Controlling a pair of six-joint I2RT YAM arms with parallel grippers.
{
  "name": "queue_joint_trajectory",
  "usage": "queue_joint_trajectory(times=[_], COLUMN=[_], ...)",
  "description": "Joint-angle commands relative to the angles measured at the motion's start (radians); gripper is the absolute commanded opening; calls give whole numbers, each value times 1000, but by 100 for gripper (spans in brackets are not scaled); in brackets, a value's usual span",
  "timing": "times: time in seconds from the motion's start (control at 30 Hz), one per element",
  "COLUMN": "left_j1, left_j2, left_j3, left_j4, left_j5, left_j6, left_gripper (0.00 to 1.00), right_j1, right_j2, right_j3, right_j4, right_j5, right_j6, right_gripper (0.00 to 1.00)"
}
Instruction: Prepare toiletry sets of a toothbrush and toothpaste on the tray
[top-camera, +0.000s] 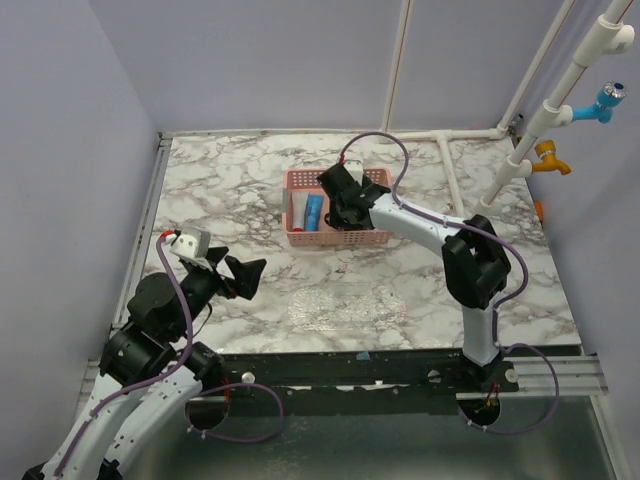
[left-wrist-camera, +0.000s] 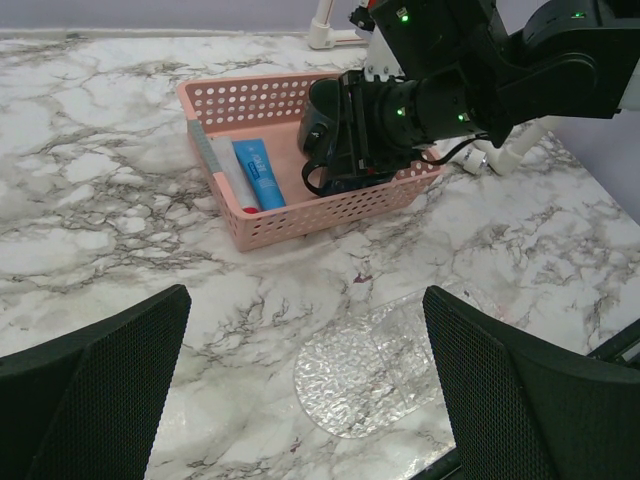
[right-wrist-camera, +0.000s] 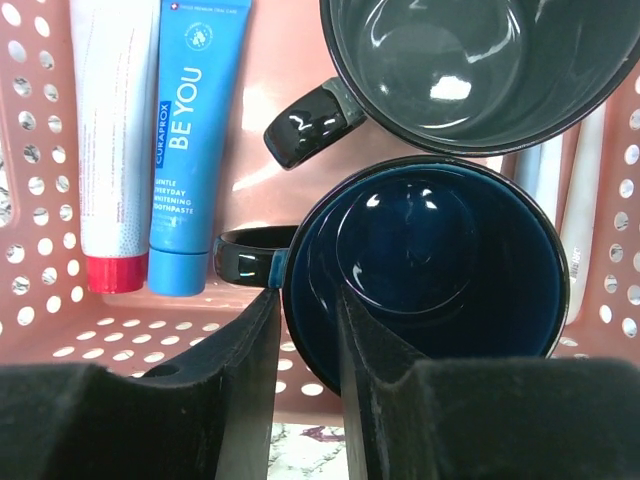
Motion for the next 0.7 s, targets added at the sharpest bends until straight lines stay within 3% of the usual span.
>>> queue_joint_trajectory(times=[0.0, 0.13, 0.4, 0.67], left_j1=[5, 5, 5, 7], left_j2=[-2, 0, 5, 10], left_j3=[7, 7, 7, 7], left_j4=[-12, -11, -12, -12], left_j5=[15, 15, 17, 18], left_j6=[0, 0, 0, 0], left_gripper=[99, 99, 99, 99], right_j1=[-1, -1, -1, 0], right_j2=[30, 58, 63, 21], right_j3=[-1, 23, 57, 111], right_j4=[-27, -46, -64, -90], right_j5=[2, 7, 22, 41], right_j6=[-35, -44, -60, -103], right_gripper=[31, 27, 1, 0])
